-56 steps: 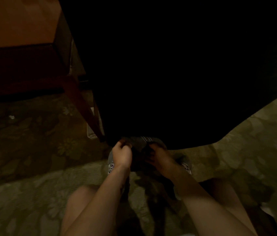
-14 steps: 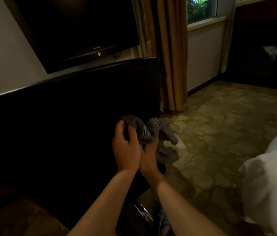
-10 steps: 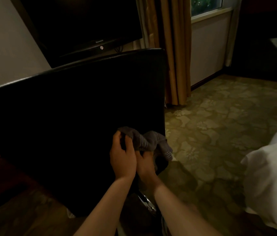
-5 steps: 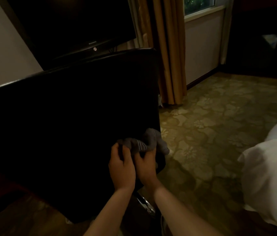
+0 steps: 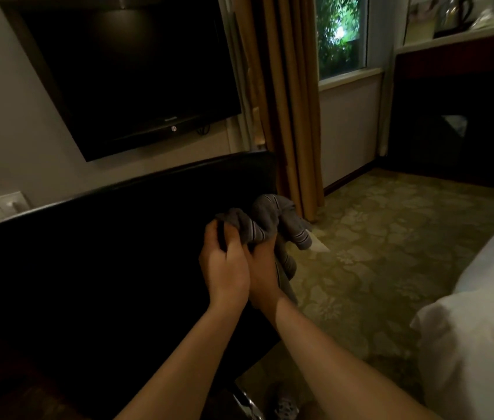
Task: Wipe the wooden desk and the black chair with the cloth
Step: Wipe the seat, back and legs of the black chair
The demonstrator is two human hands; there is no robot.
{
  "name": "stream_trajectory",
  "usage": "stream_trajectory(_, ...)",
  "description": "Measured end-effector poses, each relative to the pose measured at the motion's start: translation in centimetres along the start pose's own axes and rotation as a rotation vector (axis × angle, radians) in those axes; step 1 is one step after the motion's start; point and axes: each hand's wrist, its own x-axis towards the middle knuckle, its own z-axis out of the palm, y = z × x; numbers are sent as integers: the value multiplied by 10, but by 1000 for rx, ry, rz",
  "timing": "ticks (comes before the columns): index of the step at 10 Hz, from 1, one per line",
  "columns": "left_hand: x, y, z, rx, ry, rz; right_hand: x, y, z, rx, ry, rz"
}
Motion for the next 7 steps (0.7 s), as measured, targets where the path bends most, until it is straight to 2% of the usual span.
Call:
stream_trajectory(2,20,43,8,-132,-47,109,34,-40,-6,-49,-47,-131)
stream_trajectory(3,25,54,13,-180,-53,128,42,-61,-3,-8,32,-203)
stream_trajectory(4,26,50,19,-175,-49,124,48,-58,-6,52,7,-177)
stream_trajectory(5,24,37,27,-154,-67,47,51,-31,-13,-35,0,-83)
stream_trajectory(7,12,-10,46,-28,-43,-91,36,13,-31,-21,-59,-3)
